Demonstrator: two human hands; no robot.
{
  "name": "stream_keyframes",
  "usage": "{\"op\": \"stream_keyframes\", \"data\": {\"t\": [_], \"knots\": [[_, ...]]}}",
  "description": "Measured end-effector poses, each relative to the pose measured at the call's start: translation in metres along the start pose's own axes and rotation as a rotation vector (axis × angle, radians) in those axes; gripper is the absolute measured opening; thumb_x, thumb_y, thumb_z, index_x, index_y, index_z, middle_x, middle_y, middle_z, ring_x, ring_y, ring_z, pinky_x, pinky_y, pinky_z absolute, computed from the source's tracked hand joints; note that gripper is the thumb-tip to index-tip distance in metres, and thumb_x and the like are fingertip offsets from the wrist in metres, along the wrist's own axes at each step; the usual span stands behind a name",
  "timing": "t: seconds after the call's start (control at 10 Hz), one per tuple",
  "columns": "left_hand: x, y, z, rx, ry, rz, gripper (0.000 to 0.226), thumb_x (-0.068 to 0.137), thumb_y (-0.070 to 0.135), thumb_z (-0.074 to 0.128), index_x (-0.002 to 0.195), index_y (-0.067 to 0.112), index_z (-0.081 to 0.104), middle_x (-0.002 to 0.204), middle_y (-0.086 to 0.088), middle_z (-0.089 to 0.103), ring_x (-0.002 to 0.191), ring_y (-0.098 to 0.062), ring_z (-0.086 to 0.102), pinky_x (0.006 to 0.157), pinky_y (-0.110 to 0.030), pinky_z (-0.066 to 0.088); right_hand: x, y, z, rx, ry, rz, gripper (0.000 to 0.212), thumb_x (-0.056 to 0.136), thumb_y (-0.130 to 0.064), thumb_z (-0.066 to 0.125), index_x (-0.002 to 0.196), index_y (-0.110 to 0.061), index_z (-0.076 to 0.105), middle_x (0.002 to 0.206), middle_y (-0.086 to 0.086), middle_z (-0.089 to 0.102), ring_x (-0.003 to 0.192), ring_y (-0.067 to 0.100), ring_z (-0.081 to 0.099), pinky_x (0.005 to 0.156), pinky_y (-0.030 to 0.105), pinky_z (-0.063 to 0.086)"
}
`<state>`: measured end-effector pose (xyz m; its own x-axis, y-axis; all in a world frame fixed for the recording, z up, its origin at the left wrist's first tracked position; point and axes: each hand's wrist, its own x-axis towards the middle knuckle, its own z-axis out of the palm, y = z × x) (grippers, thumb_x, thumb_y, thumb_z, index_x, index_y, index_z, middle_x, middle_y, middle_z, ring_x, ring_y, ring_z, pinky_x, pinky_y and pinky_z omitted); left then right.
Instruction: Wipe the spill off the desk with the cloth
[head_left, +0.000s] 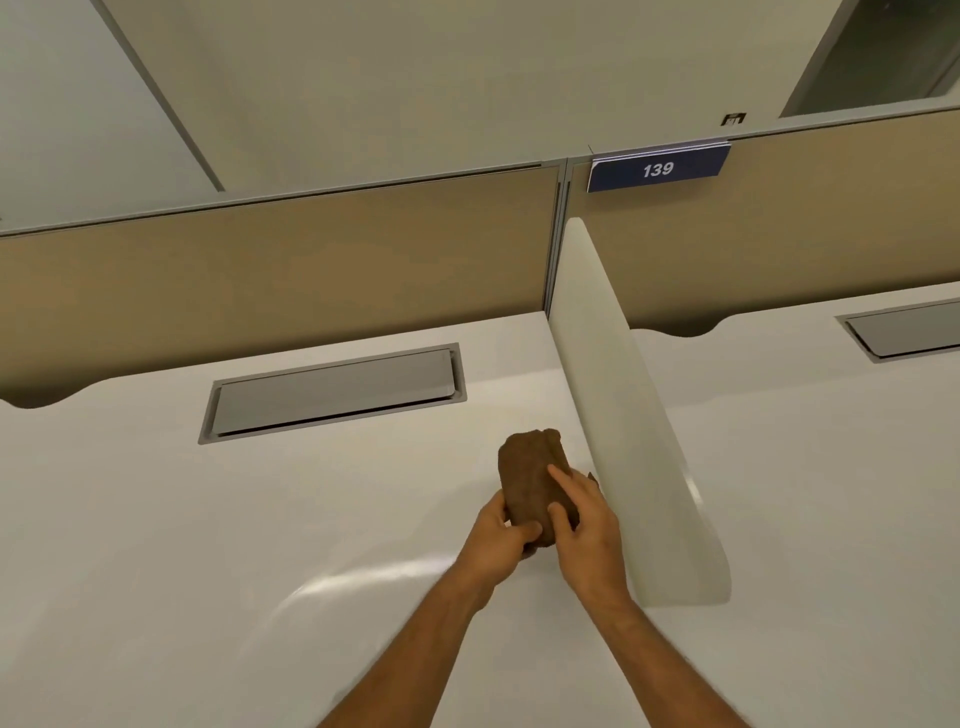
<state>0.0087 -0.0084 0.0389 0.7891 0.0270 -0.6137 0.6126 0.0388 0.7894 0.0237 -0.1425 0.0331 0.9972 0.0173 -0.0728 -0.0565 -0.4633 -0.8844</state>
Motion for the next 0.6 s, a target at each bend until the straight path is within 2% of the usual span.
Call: {"op": "stream_keyframes", "data": {"t": [0.1, 0.2, 0.3, 0.4, 0.5, 0.6], "knots": [[0.017, -0.009, 0.009, 0.090, 0.050, 0.016, 0.043, 0.097, 0.003, 0.067, 0.138, 0.016, 0.060, 0.126, -0.004, 0.071, 0.108, -0.019, 0.071, 0.080, -0.018, 0.060, 0.005, 0.020, 0.007, -0.096, 0.007, 0.020, 0.041, 0.101, -0.003, 0.053, 0.140, -0.015, 0.058, 0.147, 0.009, 0.053, 0.128, 0.025, 0.055, 0.108, 0.043, 0.049], [0.023, -0.034, 0.014, 0.333, 0.124, 0.012, 0.041, 0.095, 0.006, 0.070, 0.135, 0.012, 0.064, 0.123, -0.005, 0.073, 0.099, -0.018, 0.067, 0.075, -0.012, 0.053, 0.000, 0.051, 0.016, -0.259, -0.192, 0.118, 0.046, 0.104, -0.004, 0.049, 0.149, -0.011, 0.045, 0.159, 0.013, 0.038, 0.140, 0.029, 0.043, 0.117, 0.042, 0.037], [0.016, -0.052, 0.009, 0.400, 0.112, -0.007, 0.043, 0.093, 0.004, 0.070, 0.134, 0.013, 0.066, 0.117, 0.001, 0.071, 0.105, -0.021, 0.069, 0.079, -0.016, 0.052, -0.012, 0.066, 0.016, -0.398, -0.353, 0.087, 0.057, 0.102, -0.002, 0.051, 0.155, -0.012, 0.033, 0.166, 0.011, 0.023, 0.148, 0.029, 0.031, 0.122, 0.040, 0.029], [-0.007, -0.063, -0.011, 0.403, 0.094, -0.022, 0.060, 0.094, 0.007, 0.071, 0.151, 0.015, 0.053, 0.137, -0.002, 0.064, 0.131, -0.026, 0.062, 0.098, -0.024, 0.051, -0.027, 0.063, 0.007, -0.465, -0.385, 0.046, 0.067, 0.099, -0.005, 0.058, 0.157, -0.016, 0.026, 0.169, 0.010, 0.010, 0.154, 0.030, 0.016, 0.125, 0.041, 0.020], [-0.027, -0.065, -0.029, 0.421, 0.099, 0.000, 0.066, 0.097, 0.014, 0.072, 0.157, 0.017, 0.045, 0.151, -0.005, 0.057, 0.136, -0.025, 0.059, 0.107, -0.031, 0.048, -0.045, 0.053, 0.006, -0.440, -0.325, 0.037, 0.066, 0.100, -0.009, 0.060, 0.157, -0.017, 0.028, 0.168, 0.007, 0.017, 0.154, 0.029, 0.018, 0.124, 0.040, 0.022], [-0.073, -0.061, -0.067, 0.495, 0.137, 0.068, 0.065, 0.099, 0.022, 0.070, 0.158, 0.021, 0.043, 0.155, -0.003, 0.055, 0.139, -0.022, 0.056, 0.109, -0.031, 0.046, -0.082, 0.020, 0.015, -0.328, -0.229, 0.012, 0.063, 0.100, -0.015, 0.061, 0.156, -0.016, 0.032, 0.164, 0.002, 0.029, 0.152, 0.024, 0.025, 0.122, 0.036, 0.026]]}}
